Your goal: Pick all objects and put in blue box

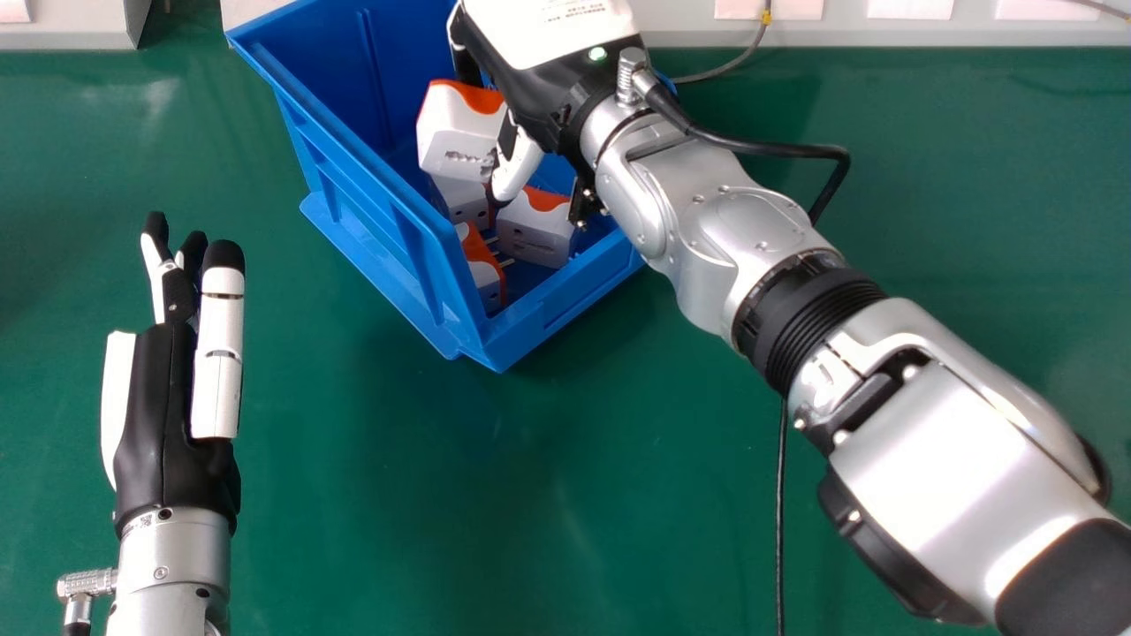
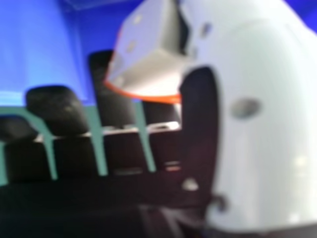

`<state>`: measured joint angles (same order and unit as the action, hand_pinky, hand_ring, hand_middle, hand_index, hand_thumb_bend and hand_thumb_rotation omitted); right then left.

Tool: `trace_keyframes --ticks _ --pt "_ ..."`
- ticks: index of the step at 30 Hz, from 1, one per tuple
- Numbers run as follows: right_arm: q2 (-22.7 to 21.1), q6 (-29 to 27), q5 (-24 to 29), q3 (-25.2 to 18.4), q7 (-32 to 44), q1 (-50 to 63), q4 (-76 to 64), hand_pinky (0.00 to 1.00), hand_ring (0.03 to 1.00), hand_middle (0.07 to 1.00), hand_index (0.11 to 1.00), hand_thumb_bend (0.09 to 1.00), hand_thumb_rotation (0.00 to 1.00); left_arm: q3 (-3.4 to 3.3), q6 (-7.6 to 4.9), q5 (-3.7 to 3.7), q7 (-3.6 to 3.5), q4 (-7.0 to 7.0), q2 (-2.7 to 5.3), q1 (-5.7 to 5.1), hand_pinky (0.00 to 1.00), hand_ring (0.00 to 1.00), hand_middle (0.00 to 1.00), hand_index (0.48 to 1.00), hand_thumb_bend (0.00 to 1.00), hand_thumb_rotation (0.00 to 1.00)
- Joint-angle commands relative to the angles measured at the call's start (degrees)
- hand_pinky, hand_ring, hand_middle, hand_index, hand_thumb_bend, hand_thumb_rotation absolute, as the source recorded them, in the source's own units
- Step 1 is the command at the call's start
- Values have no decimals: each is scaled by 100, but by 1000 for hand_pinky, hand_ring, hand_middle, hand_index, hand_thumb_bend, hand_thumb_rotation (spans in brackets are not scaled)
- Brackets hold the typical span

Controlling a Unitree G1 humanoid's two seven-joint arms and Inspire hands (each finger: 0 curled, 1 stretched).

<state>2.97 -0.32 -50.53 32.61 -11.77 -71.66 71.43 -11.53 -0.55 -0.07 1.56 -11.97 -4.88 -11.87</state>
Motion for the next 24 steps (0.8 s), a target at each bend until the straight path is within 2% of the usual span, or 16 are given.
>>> trace_keyframes --ticks 1,9,13,17,24 --pt "85 58 54 64 -27 -380 40 108 162 261 480 506 134 44 -1 1 34 -209 42 -24 1000 1000 1000 1000 431 1000" --pt "199 360 -48 457 108 -222 194 88 147 240 476 516 120 94 126 41 105 -329 104 -55 1000 1000 1000 1000 427 1000" --pt "187 415 0 580 181 -170 178 70 132 223 474 517 118 118 147 87 142 -362 104 -66 1000 1000 1000 1000 426 1000" --pt "175 397 60 608 164 -139 165 49 112 200 473 517 116 129 134 116 151 -379 86 -76 1000 1000 1000 1000 424 1000" --pt "163 244 317 424 -39 -9 156 54 116 197 472 516 116 115 128 90 143 -356 101 -62 992 1000 1000 1000 423 1000"
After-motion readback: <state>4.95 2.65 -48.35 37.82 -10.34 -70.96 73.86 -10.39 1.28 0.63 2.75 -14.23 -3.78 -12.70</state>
